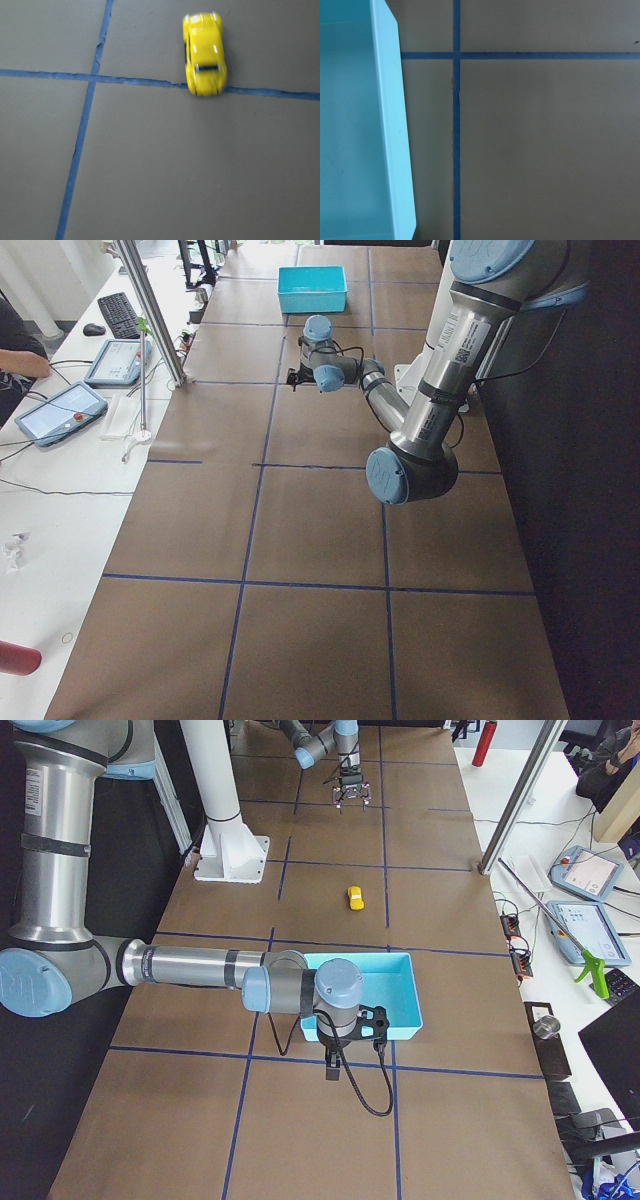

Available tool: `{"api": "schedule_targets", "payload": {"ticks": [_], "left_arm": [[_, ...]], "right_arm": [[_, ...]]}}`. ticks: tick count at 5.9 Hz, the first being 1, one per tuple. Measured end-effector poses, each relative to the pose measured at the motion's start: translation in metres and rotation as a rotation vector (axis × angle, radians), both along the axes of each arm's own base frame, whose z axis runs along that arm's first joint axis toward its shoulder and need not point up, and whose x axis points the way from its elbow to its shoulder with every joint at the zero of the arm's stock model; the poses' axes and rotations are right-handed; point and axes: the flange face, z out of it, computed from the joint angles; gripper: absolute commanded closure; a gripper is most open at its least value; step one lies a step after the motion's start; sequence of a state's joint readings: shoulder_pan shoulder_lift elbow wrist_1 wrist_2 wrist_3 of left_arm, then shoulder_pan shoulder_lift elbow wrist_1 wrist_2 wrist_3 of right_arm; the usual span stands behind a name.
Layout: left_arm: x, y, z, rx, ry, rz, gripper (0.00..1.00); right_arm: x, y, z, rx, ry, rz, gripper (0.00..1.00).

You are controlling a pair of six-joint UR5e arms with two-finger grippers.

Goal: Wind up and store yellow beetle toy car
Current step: 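Retract the left arm out of the workspace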

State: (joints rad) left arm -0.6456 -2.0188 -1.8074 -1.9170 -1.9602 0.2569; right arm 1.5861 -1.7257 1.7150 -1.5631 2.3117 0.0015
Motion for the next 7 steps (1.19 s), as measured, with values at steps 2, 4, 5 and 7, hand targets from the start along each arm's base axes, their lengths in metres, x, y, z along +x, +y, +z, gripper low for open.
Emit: {"api": "schedule_targets", "payload": {"ticks": [2, 4, 5, 7], "left_arm": [[-0.050, 0.004, 0.005, -0.018, -0.025, -0.041, 0.00], [-0.144, 0.006, 0.051, -0.152, -0.086, -0.092, 0.00], [-0.198, -0.007, 0.085, -0.257, -0.114, -0.151, 0.00], [-0.325, -0.021, 0.173, -0.541, -0.168, -0.342, 0.00]], "right_arm": [[0.000, 0.000, 0.000, 0.000, 0.000, 0.000, 0.00], [0.000, -0.001, 0.001, -0.005, 0.000, 0.001, 0.00], [0.000, -0.004, -0.001, -0.003, 0.003, 0.002, 0.00], [-0.018, -0.053, -0.050, 0.017, 0.014, -0.036, 0.00]]}}
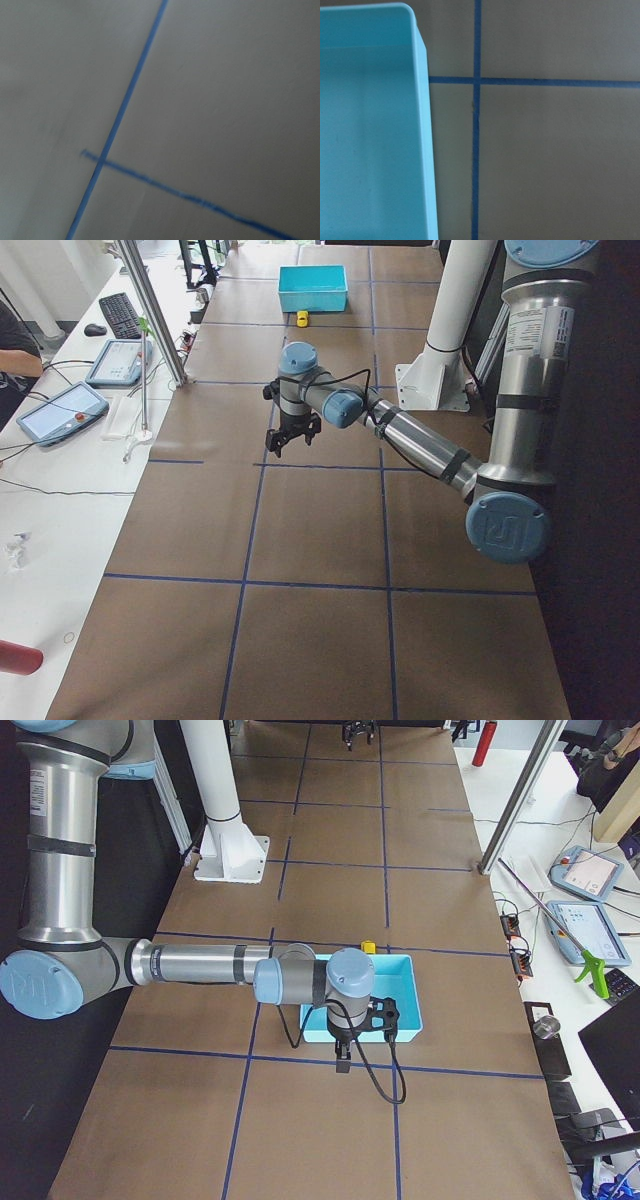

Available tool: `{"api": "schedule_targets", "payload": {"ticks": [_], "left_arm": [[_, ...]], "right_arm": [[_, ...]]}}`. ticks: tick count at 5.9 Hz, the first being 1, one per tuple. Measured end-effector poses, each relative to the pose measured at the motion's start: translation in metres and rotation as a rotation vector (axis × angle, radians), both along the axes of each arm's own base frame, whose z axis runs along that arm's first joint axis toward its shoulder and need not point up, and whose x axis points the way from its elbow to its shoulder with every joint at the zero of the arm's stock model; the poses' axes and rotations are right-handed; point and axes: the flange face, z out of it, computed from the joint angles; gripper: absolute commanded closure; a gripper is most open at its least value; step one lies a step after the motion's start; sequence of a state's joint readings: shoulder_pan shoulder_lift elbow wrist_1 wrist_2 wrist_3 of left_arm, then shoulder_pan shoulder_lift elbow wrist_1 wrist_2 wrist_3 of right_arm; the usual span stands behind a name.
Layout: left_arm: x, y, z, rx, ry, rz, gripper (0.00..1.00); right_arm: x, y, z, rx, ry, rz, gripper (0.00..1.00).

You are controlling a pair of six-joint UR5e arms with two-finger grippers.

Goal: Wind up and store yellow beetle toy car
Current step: 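Retract the left arm out of the workspace, then reach the right gripper down to the car beside the bin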

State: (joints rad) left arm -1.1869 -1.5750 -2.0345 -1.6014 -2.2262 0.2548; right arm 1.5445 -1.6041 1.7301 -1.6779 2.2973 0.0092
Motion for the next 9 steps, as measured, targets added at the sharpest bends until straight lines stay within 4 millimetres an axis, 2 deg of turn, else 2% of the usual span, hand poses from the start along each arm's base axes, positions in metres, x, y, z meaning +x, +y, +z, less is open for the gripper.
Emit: {"api": "schedule_targets", "payload": {"ticks": [1, 2, 4, 6, 7, 8, 9], "left_arm": [[-0.057, -0.007, 0.042, -0.123, 0.008, -0.107, 0.00], [-0.100, -0.010, 0.079, -0.238, 0.061, -0.181, 0.00], [-0.157, 0.003, 0.127, -0.427, 0.127, -0.316, 0.00], [-0.197, 0.024, 0.152, -0.562, 0.129, -0.449, 0.00], [-0.208, 0.042, 0.174, -0.610, 0.123, -0.484, 0.00], [-0.212, 0.056, 0.188, -0.639, 0.118, -0.497, 0.00], [-0.212, 0.064, 0.200, -0.662, 0.114, -0.502, 0.00]], "right_arm": [[-0.023, -0.041, -0.054, -0.007, 0.017, -0.044, 0.00], [-0.051, -0.061, -0.102, 0.016, 0.031, -0.095, 0.00], [-0.106, -0.057, -0.165, 0.118, 0.018, -0.196, 0.00], [-0.168, -0.049, -0.214, 0.230, 0.004, -0.313, 0.00], [-0.189, -0.044, -0.237, 0.306, -0.013, -0.361, 0.00], [-0.216, -0.038, -0.253, 0.396, -0.036, -0.420, 0.00], [-0.253, -0.029, -0.263, 0.515, -0.039, -0.522, 0.00]]}}
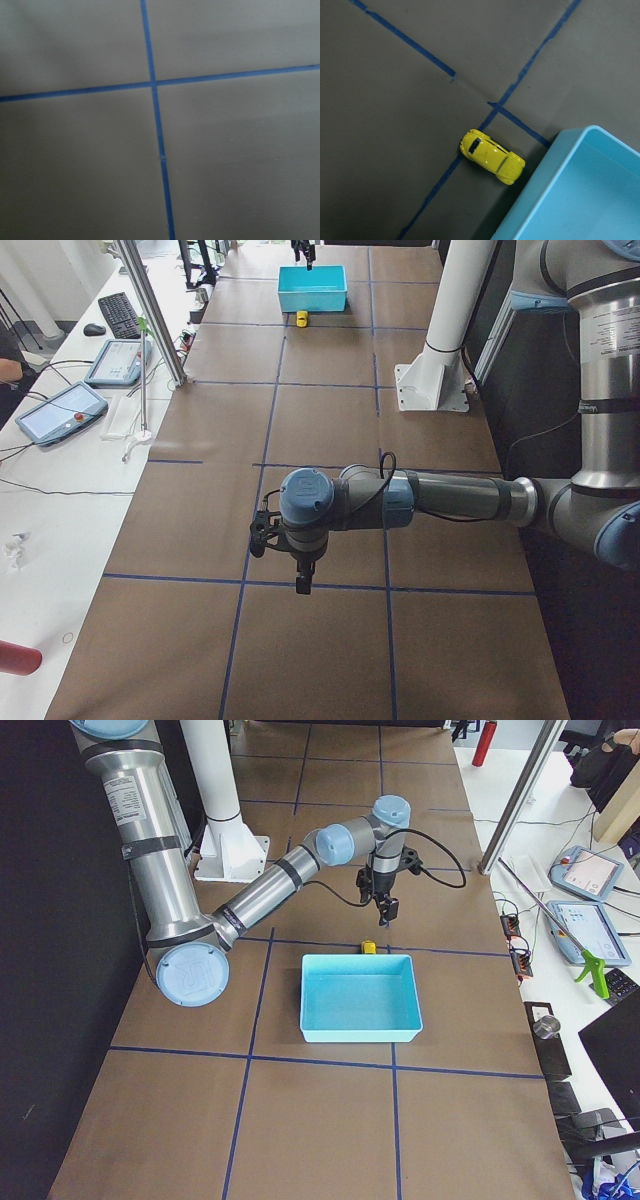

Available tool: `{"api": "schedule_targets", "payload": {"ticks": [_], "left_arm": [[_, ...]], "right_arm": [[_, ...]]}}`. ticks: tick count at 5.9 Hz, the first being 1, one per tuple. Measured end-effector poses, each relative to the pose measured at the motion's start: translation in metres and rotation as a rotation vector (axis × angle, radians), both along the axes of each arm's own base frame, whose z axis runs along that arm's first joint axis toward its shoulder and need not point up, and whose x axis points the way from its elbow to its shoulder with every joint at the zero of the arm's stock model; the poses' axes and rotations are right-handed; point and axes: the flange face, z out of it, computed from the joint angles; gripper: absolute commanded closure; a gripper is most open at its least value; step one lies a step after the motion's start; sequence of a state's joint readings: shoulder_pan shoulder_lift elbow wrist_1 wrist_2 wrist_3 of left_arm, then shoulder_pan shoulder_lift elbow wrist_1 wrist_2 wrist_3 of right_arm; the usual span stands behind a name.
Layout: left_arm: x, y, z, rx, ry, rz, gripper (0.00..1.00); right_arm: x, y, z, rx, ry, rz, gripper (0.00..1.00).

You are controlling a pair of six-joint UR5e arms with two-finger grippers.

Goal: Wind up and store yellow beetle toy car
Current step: 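Reach the right gripper down to the car beside the bin, then close the right gripper around the yellow car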

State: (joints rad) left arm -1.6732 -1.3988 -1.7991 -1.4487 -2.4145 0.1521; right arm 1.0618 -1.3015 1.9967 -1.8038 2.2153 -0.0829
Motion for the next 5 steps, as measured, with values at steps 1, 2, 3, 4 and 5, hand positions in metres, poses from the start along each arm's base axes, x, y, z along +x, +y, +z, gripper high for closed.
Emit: {"api": "schedule_targets", "payload": {"ticks": [1, 2, 3, 4, 5], "left_arm": [[0.000, 0.003, 0.010, -0.023, 0.002, -0.002, 0.00], [0.000, 0.002, 0.019, -0.045, 0.007, -0.005, 0.00], [0.000, 0.001, 0.023, -0.058, 0.012, -0.008, 0.00], [0.000, 0.000, 0.024, -0.061, 0.014, -0.009, 0.00], [0.000, -0.001, 0.021, -0.056, 0.015, -0.010, 0.00]], "right_arm": [[-0.034, 0.011, -0.004, 0.129, 0.017, -0.127, 0.00], [-0.055, 0.020, -0.004, 0.242, 0.029, -0.245, 0.00], [-0.064, 0.022, 0.000, 0.356, 0.044, -0.347, 0.00], [-0.071, 0.019, 0.011, 0.456, 0.070, -0.451, 0.00], [-0.081, 0.011, 0.031, 0.518, 0.081, -0.525, 0.00]]}}
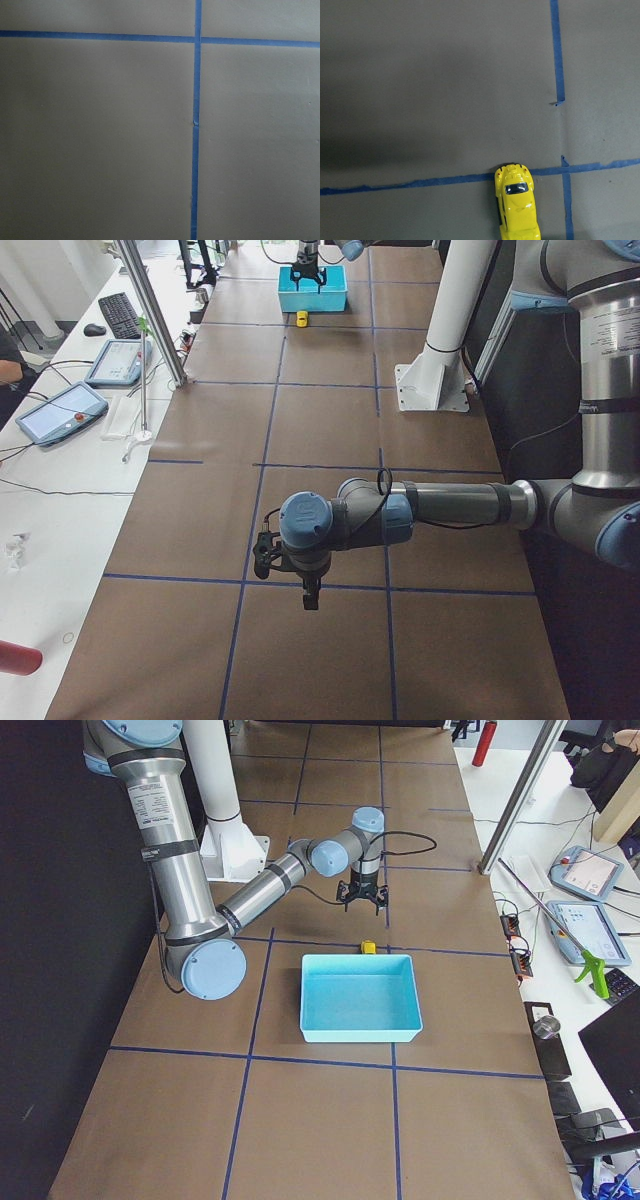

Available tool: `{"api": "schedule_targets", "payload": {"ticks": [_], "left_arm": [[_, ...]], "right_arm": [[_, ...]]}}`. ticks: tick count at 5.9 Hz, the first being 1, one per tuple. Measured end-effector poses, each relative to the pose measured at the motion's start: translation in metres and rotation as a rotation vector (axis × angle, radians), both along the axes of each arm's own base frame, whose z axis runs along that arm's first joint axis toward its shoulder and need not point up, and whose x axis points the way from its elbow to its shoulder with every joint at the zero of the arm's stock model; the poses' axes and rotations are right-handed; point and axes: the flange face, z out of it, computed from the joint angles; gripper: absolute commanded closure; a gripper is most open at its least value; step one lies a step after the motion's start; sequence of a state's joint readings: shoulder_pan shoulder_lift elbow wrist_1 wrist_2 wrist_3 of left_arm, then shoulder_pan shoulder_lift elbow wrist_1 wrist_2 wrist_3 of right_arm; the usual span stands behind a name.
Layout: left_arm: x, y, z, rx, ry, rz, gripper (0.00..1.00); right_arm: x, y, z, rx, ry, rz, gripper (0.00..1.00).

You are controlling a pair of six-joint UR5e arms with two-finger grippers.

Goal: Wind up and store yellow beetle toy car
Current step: 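Close the right gripper around the yellow car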

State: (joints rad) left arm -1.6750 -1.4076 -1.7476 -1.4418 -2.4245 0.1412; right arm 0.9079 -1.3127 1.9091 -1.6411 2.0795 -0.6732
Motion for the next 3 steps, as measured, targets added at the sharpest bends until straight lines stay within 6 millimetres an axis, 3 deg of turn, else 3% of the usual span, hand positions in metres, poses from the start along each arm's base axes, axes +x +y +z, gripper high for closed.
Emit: {"api": "schedule_targets", "payload": {"ticks": [3], "left_arm": [[0.000, -0.001, -0.006, 0.018, -0.006, 0.001, 0.00]], "right_arm": [[-0.027, -0.030, 0.065, 0.077, -0.025, -0.061, 0.00]]}}
